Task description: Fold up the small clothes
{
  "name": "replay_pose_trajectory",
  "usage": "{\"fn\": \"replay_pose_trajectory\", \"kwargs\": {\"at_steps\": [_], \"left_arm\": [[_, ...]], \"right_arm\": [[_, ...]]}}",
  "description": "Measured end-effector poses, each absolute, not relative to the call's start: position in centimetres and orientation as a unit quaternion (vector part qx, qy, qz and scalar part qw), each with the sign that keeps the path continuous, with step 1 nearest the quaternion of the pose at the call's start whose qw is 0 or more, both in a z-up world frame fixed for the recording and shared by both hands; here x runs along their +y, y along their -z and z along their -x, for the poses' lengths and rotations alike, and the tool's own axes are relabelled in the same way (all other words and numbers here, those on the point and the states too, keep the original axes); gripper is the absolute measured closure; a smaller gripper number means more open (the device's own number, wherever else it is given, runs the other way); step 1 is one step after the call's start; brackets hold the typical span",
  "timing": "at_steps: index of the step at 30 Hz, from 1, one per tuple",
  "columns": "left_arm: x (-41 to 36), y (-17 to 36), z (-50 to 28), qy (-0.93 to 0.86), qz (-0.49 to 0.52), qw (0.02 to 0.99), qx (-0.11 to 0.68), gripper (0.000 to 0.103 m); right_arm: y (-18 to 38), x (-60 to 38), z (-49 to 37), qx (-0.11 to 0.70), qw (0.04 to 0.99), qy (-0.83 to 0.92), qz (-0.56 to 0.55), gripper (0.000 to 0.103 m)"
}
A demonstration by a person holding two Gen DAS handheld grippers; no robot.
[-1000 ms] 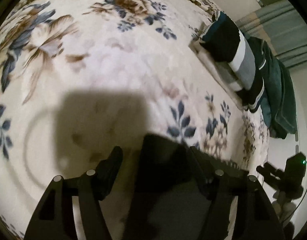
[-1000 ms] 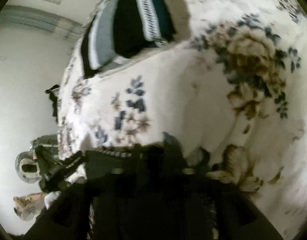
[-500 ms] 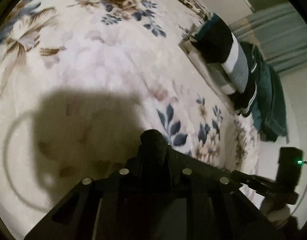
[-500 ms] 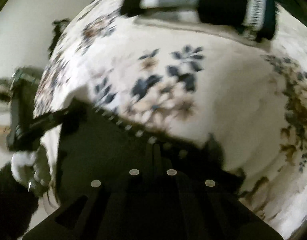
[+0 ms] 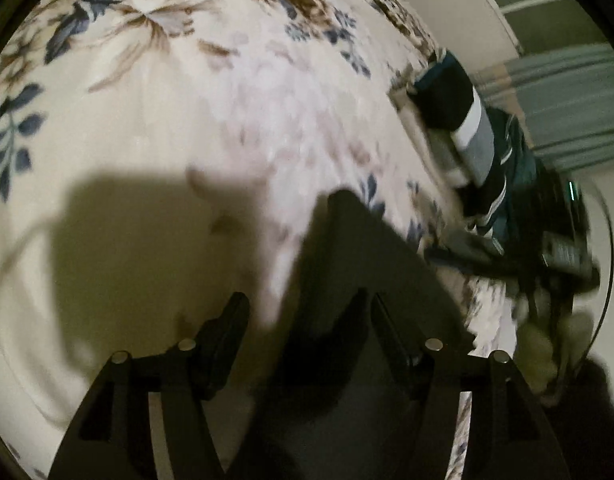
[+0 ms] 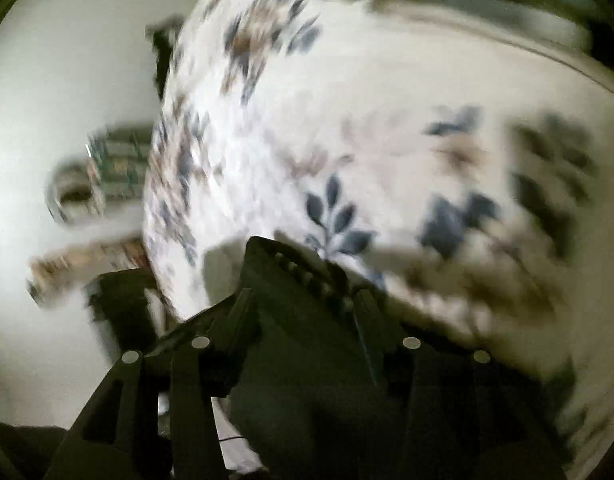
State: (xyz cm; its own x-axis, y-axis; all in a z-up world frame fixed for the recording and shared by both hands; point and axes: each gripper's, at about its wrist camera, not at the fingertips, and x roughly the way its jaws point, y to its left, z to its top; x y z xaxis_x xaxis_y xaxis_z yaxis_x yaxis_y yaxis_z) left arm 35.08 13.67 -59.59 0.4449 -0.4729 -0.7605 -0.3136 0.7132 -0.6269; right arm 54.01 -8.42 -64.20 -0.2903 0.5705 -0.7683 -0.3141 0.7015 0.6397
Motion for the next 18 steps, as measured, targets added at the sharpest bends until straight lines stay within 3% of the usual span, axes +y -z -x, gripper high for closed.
{"fn": "replay_pose_trajectory", "kwargs": {"at_steps": [2,3,5,11,14,16,18], "left_arm": [[13.2,60.1,-34.8,0.054,0.371,0.763,0.527,0.042],[13.0,60.3,-34.8,0.053,0.369,0.763,0.527,0.042],[12.7,60.6,-34.8,0.06,0.37,0.764,0.525,0.042],[12.3,61.0,-34.3,0.07,0.369,0.761,0.53,0.042],[12.4,60.5,-34.6,0.069,0.371,0.755,0.536,0.042],[12.4,59.7,-34.8,0.069,0.363,0.756,0.539,0.042],[12.4,58.8,-34.7,0.071,0.357,0.762,0.535,0.042]], "right_arm": [[65.4,-5.7,-53.7,0.719,0.569,-0.396,-0.055,0.051],[65.5,-4.6,-53.5,0.71,0.574,-0.406,-0.035,0.06],[65.4,-3.7,-53.6,0.703,0.591,-0.395,-0.015,0.095],[67.1,-3.7,-55.4,0.716,0.604,-0.347,-0.049,0.098],[67.0,-5.1,-55.4,0.741,0.568,-0.34,-0.113,0.096],[65.7,-8.2,-55.3,0.742,0.562,-0.327,-0.164,0.084],[63.1,-13.1,-54.9,0.717,0.594,-0.304,-0.205,0.05]]}}
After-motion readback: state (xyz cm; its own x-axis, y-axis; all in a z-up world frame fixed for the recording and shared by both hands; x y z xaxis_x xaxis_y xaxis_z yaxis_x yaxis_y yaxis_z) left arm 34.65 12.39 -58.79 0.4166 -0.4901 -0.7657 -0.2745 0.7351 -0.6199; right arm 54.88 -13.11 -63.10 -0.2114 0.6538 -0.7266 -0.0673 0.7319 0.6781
